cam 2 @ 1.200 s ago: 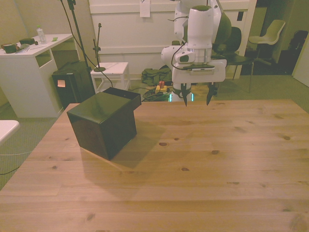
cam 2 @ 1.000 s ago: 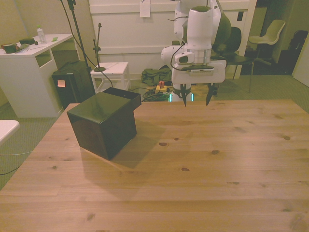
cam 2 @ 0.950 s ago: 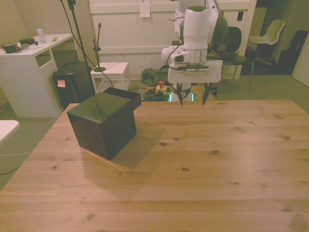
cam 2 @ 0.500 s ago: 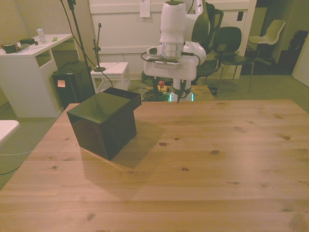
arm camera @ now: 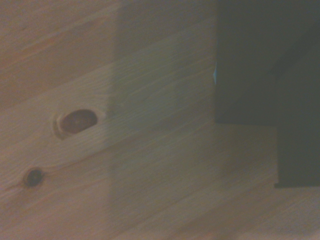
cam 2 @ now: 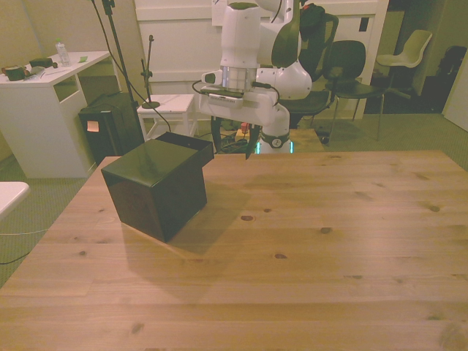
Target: Close the top drawer
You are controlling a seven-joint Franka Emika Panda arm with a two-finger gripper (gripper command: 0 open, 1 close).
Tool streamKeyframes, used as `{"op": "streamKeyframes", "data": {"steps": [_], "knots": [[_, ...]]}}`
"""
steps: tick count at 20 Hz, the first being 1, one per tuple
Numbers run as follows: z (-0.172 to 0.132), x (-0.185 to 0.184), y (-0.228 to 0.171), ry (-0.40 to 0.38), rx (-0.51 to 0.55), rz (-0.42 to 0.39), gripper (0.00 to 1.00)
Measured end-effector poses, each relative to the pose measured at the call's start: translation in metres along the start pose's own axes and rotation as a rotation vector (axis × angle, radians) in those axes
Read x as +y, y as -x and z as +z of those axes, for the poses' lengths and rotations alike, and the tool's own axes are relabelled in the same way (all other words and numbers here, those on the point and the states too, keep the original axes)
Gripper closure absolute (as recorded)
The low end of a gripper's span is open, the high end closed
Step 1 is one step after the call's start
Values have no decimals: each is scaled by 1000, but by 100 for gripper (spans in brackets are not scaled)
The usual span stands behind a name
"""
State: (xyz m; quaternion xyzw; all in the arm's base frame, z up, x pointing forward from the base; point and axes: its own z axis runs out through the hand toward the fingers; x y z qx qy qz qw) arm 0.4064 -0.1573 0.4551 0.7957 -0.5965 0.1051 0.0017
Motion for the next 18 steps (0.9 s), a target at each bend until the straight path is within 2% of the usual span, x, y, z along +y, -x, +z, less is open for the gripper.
{"op": "streamKeyframes", "data": {"steps": [7, 18], "knots": [[0, -5, -18, 6, 0, 30, 100], [-1, -4, -23, 33, -14, 50, 100]]}}
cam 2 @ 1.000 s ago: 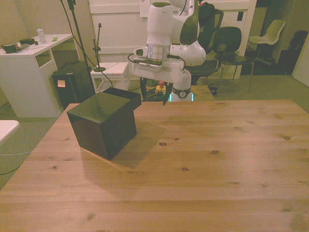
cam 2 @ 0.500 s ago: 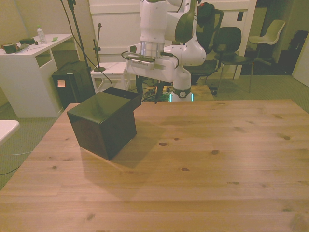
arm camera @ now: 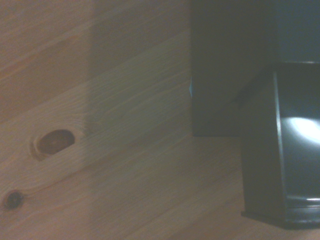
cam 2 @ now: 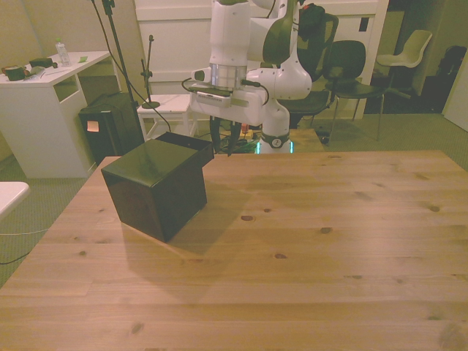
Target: Close the top drawer
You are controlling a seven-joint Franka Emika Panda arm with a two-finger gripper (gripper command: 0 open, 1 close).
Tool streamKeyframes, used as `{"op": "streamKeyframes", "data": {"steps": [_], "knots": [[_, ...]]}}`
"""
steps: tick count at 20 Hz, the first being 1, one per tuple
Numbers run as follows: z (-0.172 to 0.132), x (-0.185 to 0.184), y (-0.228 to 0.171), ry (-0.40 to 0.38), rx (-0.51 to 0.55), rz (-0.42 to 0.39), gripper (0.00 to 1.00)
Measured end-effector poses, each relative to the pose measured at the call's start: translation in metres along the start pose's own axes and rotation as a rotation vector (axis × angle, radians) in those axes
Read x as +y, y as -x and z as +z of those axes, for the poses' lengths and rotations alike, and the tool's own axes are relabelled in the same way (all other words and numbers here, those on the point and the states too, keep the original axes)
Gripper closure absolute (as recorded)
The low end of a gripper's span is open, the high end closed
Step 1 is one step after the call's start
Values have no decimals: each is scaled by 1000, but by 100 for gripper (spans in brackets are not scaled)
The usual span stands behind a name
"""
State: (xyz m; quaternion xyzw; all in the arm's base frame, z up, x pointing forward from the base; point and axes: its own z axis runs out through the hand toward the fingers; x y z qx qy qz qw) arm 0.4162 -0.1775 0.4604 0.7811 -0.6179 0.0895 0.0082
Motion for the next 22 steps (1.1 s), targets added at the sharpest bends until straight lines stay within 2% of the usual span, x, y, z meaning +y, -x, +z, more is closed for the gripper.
{"op": "streamKeyframes", "data": {"steps": [22], "knots": [[-8, 29, -51, 31, 46, 147, 100]]}}
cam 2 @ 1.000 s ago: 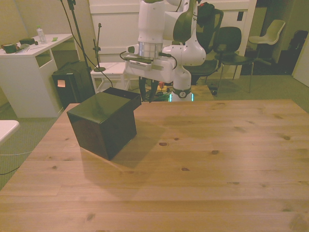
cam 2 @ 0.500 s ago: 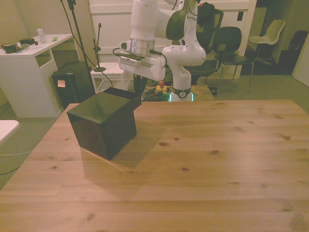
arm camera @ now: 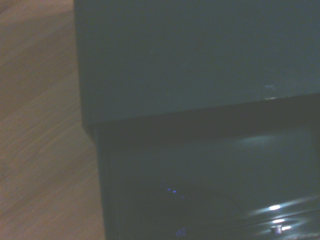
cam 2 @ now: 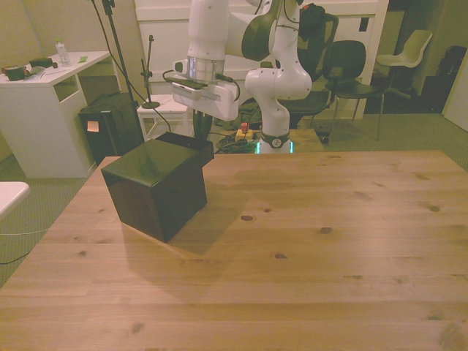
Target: Close the top drawer
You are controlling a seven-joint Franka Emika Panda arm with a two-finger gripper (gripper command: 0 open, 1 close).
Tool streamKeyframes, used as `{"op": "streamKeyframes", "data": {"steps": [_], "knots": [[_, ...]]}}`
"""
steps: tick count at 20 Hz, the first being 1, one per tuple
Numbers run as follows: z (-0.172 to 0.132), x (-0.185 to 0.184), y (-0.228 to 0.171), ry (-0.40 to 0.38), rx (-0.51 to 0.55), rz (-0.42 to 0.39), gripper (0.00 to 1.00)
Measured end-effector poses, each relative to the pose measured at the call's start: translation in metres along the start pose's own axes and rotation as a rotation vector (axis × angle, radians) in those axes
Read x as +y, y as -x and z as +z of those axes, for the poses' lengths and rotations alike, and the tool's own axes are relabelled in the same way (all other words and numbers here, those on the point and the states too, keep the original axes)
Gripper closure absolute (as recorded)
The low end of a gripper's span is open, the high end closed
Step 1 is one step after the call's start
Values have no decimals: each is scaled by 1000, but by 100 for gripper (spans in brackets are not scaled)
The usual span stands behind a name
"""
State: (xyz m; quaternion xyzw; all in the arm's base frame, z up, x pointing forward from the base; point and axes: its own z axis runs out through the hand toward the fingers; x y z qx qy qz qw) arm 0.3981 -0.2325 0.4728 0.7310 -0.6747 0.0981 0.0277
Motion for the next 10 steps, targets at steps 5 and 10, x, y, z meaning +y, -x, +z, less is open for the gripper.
{"op": "streamKeyframes", "data": {"steps": [5, 10], "knots": [[-5, 3, -17, -35, 18, 32, 100], [-10, -6, -46, -68, 49, 37, 100]]}}
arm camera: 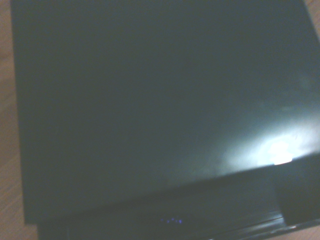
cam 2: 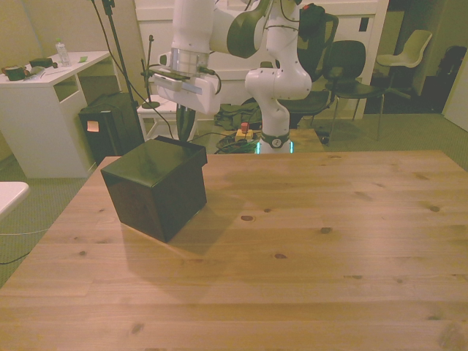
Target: Close the top drawer
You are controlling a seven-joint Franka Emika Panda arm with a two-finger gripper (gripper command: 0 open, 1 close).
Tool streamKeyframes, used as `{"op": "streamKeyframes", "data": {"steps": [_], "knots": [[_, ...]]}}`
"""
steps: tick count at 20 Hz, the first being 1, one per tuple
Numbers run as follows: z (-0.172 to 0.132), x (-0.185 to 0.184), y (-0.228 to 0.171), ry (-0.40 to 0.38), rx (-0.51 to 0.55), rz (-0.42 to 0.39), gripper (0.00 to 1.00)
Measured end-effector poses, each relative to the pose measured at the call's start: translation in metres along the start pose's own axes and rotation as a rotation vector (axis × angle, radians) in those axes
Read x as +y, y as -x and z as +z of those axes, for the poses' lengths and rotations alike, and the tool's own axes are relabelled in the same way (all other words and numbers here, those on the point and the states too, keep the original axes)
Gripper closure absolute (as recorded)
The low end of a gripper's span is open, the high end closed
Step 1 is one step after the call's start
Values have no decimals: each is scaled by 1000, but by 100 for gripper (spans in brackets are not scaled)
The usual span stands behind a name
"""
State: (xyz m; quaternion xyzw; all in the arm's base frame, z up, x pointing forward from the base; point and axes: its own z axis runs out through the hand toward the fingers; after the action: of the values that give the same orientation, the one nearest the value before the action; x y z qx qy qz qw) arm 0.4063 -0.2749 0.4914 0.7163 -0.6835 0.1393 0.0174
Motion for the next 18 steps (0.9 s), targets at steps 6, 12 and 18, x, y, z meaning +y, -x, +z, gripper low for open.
{"op": "streamKeyframes", "data": {"steps": [6, 12, 18], "knots": [[15, -9, -18, -5, 17, -30, 100], [12, -10, -12, -12, 15, -52, 100], [1, -8, 50, -16, -42, -136, 100]]}}
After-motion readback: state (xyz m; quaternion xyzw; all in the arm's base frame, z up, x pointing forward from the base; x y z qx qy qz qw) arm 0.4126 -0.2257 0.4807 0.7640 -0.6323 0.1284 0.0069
